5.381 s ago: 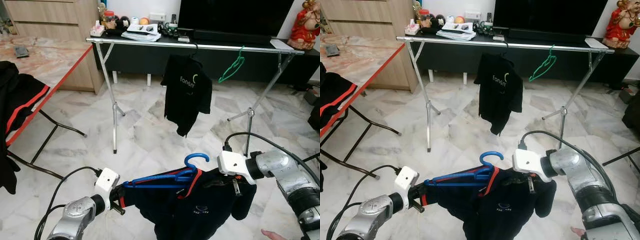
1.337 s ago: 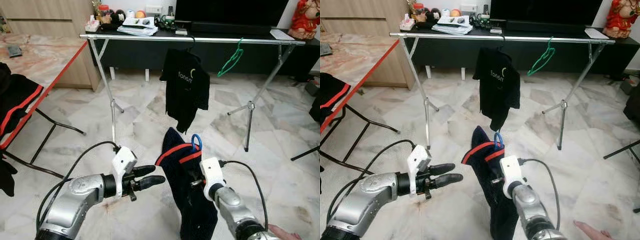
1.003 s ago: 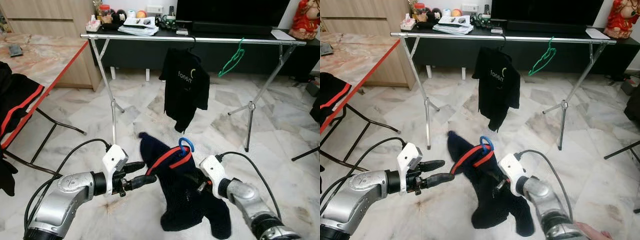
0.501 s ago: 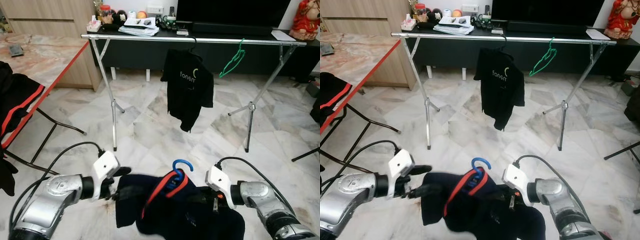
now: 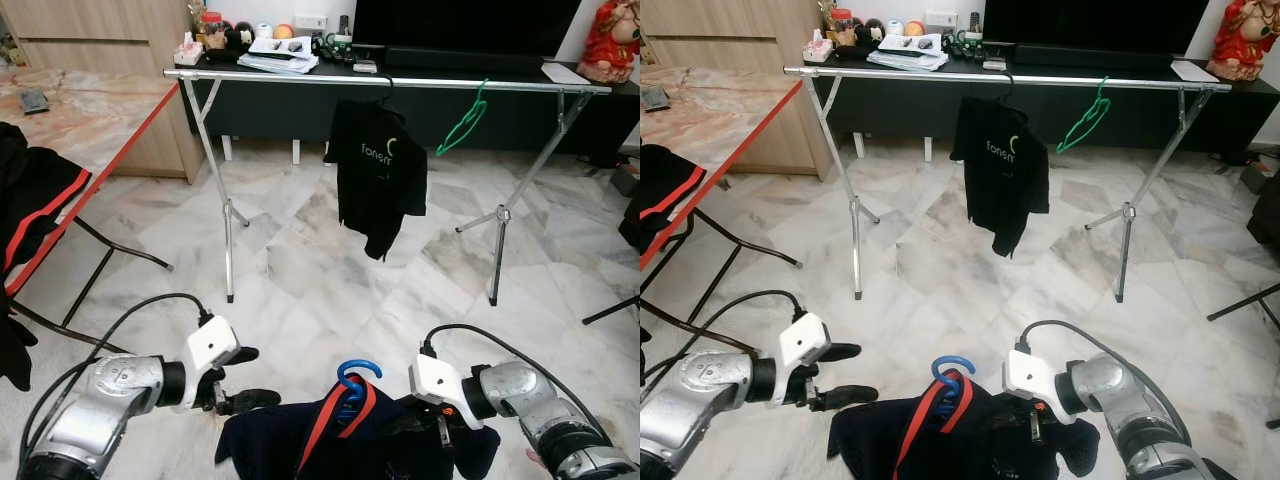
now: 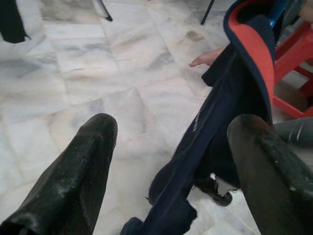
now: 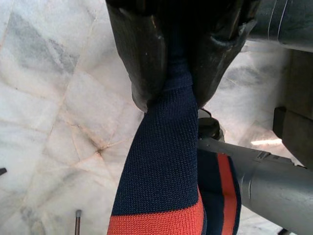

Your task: Hang hanger

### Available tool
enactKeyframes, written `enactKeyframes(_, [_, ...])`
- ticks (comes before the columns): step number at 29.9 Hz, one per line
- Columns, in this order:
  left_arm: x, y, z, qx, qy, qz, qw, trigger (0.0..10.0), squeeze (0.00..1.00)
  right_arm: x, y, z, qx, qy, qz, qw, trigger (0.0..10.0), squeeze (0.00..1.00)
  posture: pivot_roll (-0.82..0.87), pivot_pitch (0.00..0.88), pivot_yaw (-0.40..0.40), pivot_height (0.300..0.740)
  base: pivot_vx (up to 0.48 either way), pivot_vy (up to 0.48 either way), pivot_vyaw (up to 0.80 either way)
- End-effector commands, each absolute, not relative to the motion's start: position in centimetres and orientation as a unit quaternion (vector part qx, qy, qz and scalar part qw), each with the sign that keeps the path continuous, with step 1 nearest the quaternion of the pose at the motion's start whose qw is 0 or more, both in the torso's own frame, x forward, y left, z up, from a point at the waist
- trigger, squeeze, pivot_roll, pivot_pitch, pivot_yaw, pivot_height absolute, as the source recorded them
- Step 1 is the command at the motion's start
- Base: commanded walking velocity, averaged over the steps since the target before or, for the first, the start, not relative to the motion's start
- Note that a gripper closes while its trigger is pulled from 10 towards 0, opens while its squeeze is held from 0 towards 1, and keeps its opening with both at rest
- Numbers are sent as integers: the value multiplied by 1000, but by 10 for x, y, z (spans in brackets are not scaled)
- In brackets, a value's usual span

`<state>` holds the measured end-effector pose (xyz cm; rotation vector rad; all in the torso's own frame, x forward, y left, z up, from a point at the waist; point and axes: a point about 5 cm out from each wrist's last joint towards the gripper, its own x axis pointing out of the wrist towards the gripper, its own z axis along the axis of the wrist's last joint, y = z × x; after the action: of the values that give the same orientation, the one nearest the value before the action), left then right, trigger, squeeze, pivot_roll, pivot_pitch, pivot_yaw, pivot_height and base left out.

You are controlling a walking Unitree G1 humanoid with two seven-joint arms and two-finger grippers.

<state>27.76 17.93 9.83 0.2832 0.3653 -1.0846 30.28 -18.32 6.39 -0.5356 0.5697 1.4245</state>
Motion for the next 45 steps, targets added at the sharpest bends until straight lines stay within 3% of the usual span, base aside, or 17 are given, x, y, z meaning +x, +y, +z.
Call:
enactKeyframes(1, [277,176,97,142,172,-524,822,10000,0,310,-177,76,-254,227,647,682,0,0,3,79,-36,740,0,0,0])
enactKeyframes(21, [275,155,92,104,154,-546,817,10000,0,321,-150,94,-254,176,682,663,0,0,-2,80,-44,740,0,0,0])
enactKeyframes(41, [278,139,93,85,142,-551,818,10000,0,328,-127,105,-223,135,690,675,0,0,5,96,-49,740,0,0,0])
enactKeyframes(43, [279,138,94,83,141,-550,819,9412,0,328,-126,106,-223,133,691,675,0,0,5,96,-49,740,0,0,0])
enactKeyframes(44, [279,137,93,81,141,-550,819,7804,0,329,-126,107,-223,132,690,675,0,0,4,96,-50,740,0,0,0])
enactKeyframes(45, [279,137,93,81,141,-550,819,7804,0,329,-126,107,-223,132,690,675,0,0,4,96,-50,740,0,0,0])
